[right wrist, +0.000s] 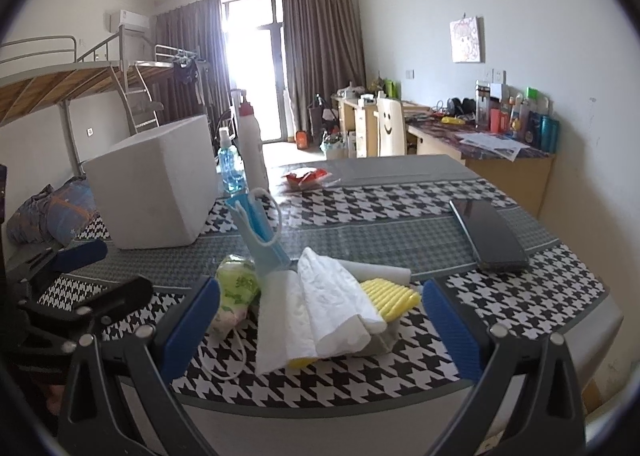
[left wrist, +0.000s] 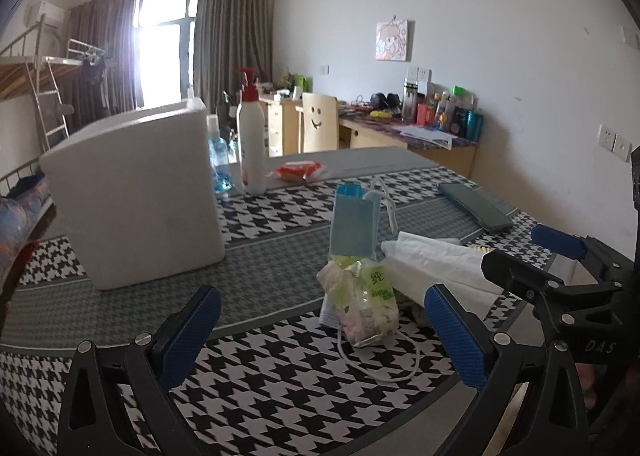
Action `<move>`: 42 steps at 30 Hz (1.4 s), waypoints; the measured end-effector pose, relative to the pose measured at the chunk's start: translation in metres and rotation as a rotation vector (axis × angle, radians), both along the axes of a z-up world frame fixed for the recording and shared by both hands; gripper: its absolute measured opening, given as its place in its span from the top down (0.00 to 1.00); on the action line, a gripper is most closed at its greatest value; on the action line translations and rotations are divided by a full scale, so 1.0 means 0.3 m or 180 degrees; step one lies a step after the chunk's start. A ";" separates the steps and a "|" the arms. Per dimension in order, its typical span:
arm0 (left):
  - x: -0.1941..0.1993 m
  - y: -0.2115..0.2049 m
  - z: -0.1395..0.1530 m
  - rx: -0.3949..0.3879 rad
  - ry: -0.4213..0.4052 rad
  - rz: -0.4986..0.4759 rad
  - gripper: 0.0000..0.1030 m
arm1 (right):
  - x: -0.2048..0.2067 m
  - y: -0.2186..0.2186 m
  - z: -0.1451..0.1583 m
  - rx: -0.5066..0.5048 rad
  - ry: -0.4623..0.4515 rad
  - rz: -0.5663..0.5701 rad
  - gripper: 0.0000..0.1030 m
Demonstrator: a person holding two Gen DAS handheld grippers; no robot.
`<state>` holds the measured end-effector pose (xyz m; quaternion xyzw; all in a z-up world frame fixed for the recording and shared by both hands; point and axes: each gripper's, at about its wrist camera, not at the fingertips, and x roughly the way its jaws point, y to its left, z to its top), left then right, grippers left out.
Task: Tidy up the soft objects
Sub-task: 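Move the left tool toward the green tissue pack while the right tool approaches the white paper towel, then grasp the green tissue pack with the left tool while the right tool grasps the white paper towel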
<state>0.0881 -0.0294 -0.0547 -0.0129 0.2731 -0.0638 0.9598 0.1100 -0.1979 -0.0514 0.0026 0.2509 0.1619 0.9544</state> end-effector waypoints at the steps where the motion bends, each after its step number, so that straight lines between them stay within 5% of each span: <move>1: 0.003 -0.002 -0.003 -0.0008 0.0012 -0.0007 0.01 | 0.002 0.000 -0.002 -0.0012 0.0002 -0.0008 0.01; 15: 0.067 -0.040 -0.057 0.0060 0.0229 -0.0080 0.01 | 0.043 -0.046 -0.051 -0.0056 0.0130 -0.0109 0.01; 26: 0.121 -0.080 -0.104 0.0171 0.0434 -0.0176 0.21 | 0.067 -0.061 -0.061 -0.0088 0.0168 -0.0082 0.02; 34: 0.159 -0.115 -0.126 0.0218 0.0556 -0.0230 0.28 | 0.090 -0.051 -0.090 -0.0073 0.0302 0.0059 0.19; 42: 0.194 -0.126 -0.159 0.0135 0.0728 -0.0306 0.51 | 0.108 -0.049 -0.109 -0.0039 0.0427 0.0176 0.41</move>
